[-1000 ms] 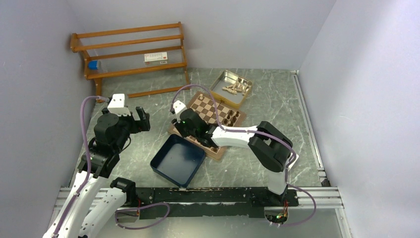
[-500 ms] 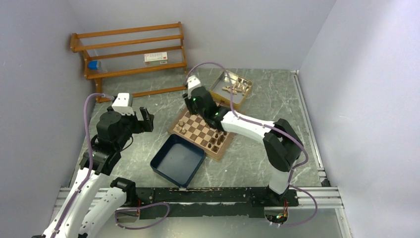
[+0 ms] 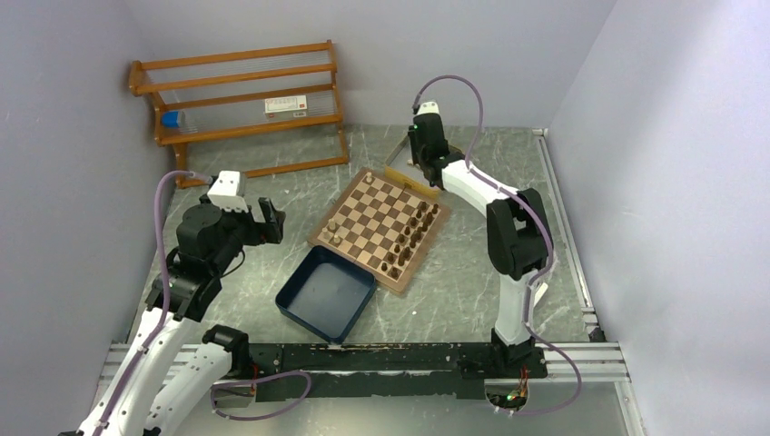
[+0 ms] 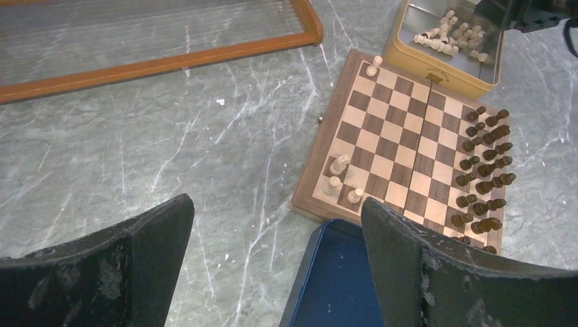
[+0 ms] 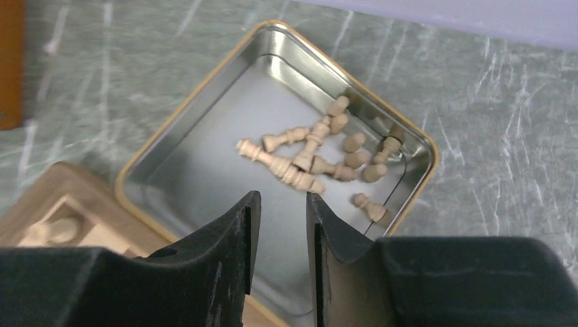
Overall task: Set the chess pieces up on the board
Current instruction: Pick up the chess piece from the storage box.
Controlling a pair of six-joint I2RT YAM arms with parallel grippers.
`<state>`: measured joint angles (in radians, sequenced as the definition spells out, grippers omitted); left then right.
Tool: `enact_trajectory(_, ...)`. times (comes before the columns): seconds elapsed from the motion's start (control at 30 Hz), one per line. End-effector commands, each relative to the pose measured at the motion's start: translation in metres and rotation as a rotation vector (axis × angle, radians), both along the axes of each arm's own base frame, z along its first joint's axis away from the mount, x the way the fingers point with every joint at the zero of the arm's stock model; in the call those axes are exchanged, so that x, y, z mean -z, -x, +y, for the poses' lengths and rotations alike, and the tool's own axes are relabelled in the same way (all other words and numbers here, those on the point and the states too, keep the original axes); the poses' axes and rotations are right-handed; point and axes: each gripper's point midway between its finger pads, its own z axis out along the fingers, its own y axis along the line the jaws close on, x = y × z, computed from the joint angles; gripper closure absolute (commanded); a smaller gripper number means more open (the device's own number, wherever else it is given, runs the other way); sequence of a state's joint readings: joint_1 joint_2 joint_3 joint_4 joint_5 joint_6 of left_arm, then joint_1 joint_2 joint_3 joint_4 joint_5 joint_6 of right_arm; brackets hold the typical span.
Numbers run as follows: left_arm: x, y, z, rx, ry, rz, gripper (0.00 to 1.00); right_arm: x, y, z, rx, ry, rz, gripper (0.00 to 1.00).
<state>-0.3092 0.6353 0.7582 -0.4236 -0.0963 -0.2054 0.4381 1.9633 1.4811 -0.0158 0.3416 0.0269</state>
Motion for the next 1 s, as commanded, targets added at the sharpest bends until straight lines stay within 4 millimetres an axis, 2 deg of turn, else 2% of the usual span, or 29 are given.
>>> enact_trajectory(0.0,-0.008,0.001,-0.002,0.024,0.002,-0.036,0.03,0.021,-0.024,-0.029,0.047,0.036,0.068,0.66)
enact_trajectory(0.13,-0.009,0.002,-0.003,0.029,0.003,-0.035,0.03,0.046,-0.039,-0.039,0.057,0.034,0.130,0.64)
enact_trajectory(0.3,-0.011,0.004,-0.002,0.028,0.006,-0.046,0.03,0.053,-0.058,-0.052,0.087,0.039,0.114,0.62)
enact_trajectory(0.43,-0.012,0.004,-0.001,0.020,0.005,-0.046,0.03,0.061,-0.069,-0.059,0.100,0.041,0.136,0.66)
enact_trajectory(0.7,-0.013,0.004,0.001,0.015,0.006,-0.053,0.03,0.068,-0.076,-0.077,0.151,0.057,0.131,0.66)
enact_trajectory(0.97,-0.014,0.004,0.001,0.015,0.005,-0.052,0.03,0.076,-0.075,-0.081,0.145,0.053,0.151,0.66)
